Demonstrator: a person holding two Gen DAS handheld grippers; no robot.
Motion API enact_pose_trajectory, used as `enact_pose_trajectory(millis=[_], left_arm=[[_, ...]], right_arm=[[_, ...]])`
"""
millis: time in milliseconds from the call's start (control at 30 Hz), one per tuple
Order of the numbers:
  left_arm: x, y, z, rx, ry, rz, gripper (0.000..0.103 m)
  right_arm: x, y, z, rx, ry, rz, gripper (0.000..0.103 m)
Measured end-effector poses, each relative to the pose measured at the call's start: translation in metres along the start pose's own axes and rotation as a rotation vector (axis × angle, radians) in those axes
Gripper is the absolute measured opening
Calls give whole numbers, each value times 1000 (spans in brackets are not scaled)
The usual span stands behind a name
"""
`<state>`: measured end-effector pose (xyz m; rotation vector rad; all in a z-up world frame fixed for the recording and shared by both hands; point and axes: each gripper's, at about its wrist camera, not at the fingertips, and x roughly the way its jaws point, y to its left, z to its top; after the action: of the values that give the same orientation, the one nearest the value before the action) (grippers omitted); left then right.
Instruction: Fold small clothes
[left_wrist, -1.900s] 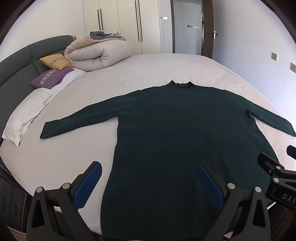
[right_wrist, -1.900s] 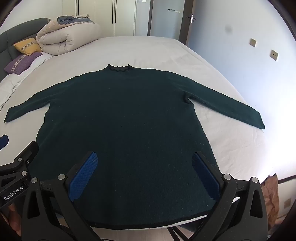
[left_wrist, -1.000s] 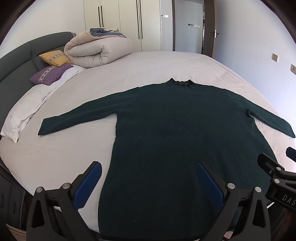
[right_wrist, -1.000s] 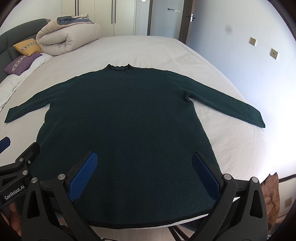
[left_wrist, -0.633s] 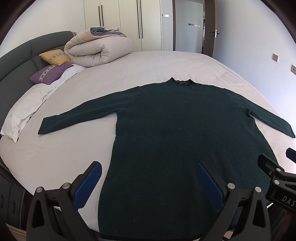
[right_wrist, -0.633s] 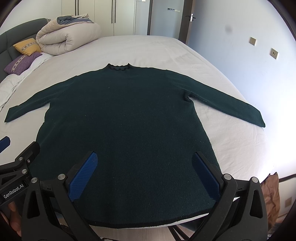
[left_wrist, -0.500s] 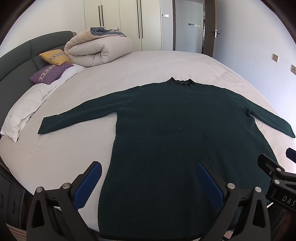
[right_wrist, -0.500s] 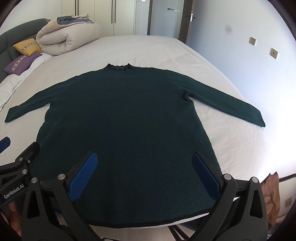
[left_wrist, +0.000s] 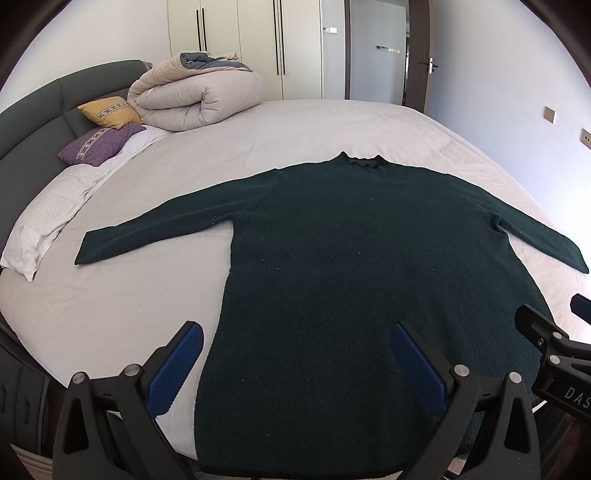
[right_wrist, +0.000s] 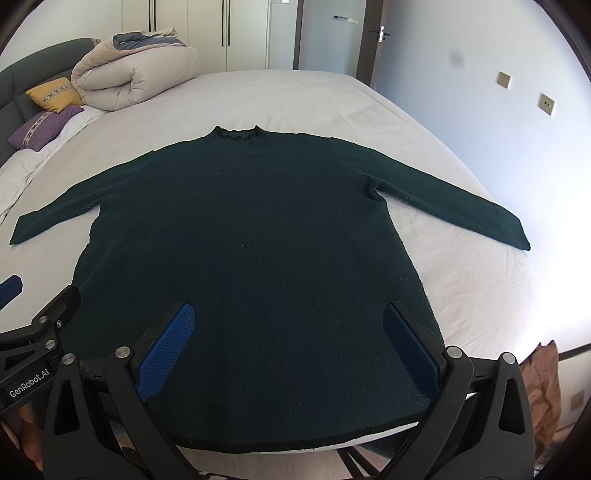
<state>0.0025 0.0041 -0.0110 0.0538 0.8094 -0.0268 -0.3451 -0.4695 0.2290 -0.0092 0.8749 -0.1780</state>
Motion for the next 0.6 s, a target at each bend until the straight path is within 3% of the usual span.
enact_pose_trajectory(millis=[600], left_arm=[[1, 0, -2, -2, 4, -4, 103]], right_arm=[[1, 0, 0, 0, 1, 0, 103]])
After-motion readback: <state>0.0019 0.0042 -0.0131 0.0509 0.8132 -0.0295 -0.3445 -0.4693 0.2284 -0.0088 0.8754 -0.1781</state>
